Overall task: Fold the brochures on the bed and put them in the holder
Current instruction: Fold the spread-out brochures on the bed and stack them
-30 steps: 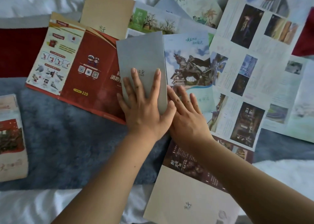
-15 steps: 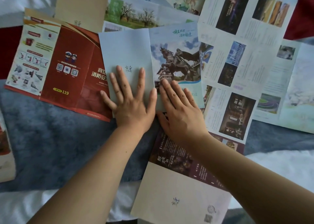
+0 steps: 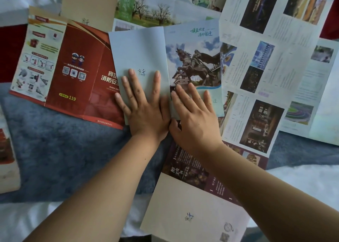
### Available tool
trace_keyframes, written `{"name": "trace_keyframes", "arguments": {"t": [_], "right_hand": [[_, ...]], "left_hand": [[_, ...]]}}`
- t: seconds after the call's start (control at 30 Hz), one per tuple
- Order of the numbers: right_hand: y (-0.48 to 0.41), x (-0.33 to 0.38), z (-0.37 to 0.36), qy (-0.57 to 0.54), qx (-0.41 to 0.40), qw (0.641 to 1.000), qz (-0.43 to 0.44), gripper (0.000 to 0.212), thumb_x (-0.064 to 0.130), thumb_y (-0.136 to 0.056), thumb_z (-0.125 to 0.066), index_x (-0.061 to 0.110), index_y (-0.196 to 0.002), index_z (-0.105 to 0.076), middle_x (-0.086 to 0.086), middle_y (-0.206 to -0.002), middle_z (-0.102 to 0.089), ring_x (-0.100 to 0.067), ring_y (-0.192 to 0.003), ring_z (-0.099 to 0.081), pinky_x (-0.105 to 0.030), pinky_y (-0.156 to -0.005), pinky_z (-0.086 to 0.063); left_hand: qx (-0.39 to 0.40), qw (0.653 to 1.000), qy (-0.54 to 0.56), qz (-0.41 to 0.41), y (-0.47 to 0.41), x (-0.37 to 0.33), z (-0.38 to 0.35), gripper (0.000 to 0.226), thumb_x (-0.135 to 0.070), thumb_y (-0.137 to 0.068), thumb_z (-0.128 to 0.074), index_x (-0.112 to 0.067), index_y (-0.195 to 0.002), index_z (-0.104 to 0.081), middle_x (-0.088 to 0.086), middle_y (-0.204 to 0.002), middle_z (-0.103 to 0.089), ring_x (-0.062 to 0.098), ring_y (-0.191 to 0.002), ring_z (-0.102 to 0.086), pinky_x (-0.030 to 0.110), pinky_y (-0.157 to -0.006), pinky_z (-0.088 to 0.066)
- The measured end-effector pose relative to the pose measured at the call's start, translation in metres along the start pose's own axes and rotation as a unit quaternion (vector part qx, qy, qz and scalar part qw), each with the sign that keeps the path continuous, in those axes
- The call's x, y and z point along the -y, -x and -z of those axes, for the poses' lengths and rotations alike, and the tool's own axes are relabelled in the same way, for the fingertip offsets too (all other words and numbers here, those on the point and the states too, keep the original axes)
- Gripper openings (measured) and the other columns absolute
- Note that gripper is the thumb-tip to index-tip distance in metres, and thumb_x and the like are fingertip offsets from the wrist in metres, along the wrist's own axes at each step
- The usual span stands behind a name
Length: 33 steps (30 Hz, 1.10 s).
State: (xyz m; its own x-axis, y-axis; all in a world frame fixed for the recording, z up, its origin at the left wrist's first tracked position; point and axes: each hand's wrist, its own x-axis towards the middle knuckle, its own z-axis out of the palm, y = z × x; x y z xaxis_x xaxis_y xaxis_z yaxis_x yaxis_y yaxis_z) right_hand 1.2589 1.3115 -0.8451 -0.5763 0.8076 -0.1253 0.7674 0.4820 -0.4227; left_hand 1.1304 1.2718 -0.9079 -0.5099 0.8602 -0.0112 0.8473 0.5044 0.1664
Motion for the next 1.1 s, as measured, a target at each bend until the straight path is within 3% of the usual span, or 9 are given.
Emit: {"name": "trace_keyframes", "arguments": {"t": [0.17, 0.37, 0.5, 0.73, 0.9, 1.0, 1.1], "right_hand": [[-0.005, -0.004, 0.001, 0.005, -0.064, 0.996, 0.068, 0.047, 0.016, -0.090, -0.053, 0.010, -0.134, -0.068, -0.009, -0.140, -0.065, -0.038, -0.136, -0.054, -0.060, -0.114, -0.037], [0.000, -0.018, 0.011, 0.002, -0.076, 0.995, 0.058, 0.045, 0.005, -0.092, -0.055, 0.017, -0.132, -0.070, -0.009, -0.141, -0.063, -0.040, -0.134, -0.054, -0.056, -0.111, -0.041], [0.007, -0.029, 0.025, -0.027, -0.032, 0.998, 0.037, 0.062, -0.005, -0.090, -0.064, 0.020, -0.146, -0.059, -0.014, -0.150, -0.055, -0.045, -0.144, -0.042, -0.065, -0.114, -0.036], [0.018, -0.042, 0.027, -0.044, 0.011, 0.999, 0.018, 0.079, -0.013, -0.088, -0.051, 0.024, -0.158, -0.041, -0.011, -0.165, -0.035, -0.044, -0.154, -0.022, -0.067, -0.122, -0.021], [0.021, -0.034, 0.018, -0.042, 0.077, 0.996, -0.013, 0.074, 0.025, -0.090, -0.022, 0.031, -0.163, -0.026, -0.009, -0.172, -0.013, -0.036, -0.159, -0.001, -0.056, -0.128, -0.001], [0.023, -0.027, 0.016, -0.047, 0.077, 0.995, -0.032, 0.081, 0.038, -0.087, -0.029, 0.022, -0.166, -0.016, -0.006, -0.174, -0.005, -0.029, -0.159, 0.009, -0.054, -0.128, 0.002], [0.024, -0.019, 0.013, -0.084, 0.061, 0.992, -0.065, 0.077, 0.038, -0.089, -0.041, 0.017, -0.161, -0.027, -0.009, -0.173, 0.008, -0.026, -0.157, 0.022, -0.049, -0.128, 0.009]], "left_hand": [[-0.003, 1.000, 0.023, -0.011, 0.001, 0.005, 0.001, 0.059, -0.053, -0.108, -0.018, -0.035, -0.164, -0.009, 0.028, -0.168, -0.003, 0.044, -0.156, -0.001, 0.066, -0.119, 0.004], [0.006, 1.000, 0.024, -0.005, 0.003, 0.002, 0.004, 0.056, -0.048, -0.109, -0.024, -0.039, -0.163, -0.013, 0.025, -0.169, -0.001, 0.042, -0.157, 0.002, 0.066, -0.120, 0.003], [0.007, 1.000, 0.022, -0.009, 0.004, 0.003, 0.004, 0.057, -0.050, -0.109, -0.025, -0.040, -0.163, -0.011, 0.023, -0.170, 0.001, 0.042, -0.157, 0.004, 0.066, -0.120, 0.003], [-0.021, 0.994, 0.103, -0.015, 0.004, 0.009, 0.006, 0.060, -0.054, -0.107, -0.020, -0.033, -0.163, -0.020, 0.020, -0.170, -0.006, 0.037, -0.158, -0.002, 0.057, -0.124, 0.002], [-0.011, 0.988, 0.153, -0.010, 0.004, 0.008, 0.019, 0.063, -0.057, -0.105, -0.024, -0.031, -0.162, -0.026, 0.025, -0.169, -0.001, 0.039, -0.158, 0.001, 0.057, -0.124, 0.000], [0.021, 0.979, 0.203, 0.004, 0.004, 0.008, 0.030, 0.066, -0.060, -0.103, -0.030, -0.032, -0.162, -0.025, 0.026, -0.169, 0.008, 0.036, -0.158, 0.009, 0.053, -0.125, 0.003], [0.045, 0.966, 0.251, 0.032, 0.007, 0.004, 0.042, 0.074, -0.063, -0.100, -0.043, -0.031, -0.163, -0.021, 0.024, -0.169, 0.012, 0.033, -0.158, 0.014, 0.050, -0.125, 0.005]]}}
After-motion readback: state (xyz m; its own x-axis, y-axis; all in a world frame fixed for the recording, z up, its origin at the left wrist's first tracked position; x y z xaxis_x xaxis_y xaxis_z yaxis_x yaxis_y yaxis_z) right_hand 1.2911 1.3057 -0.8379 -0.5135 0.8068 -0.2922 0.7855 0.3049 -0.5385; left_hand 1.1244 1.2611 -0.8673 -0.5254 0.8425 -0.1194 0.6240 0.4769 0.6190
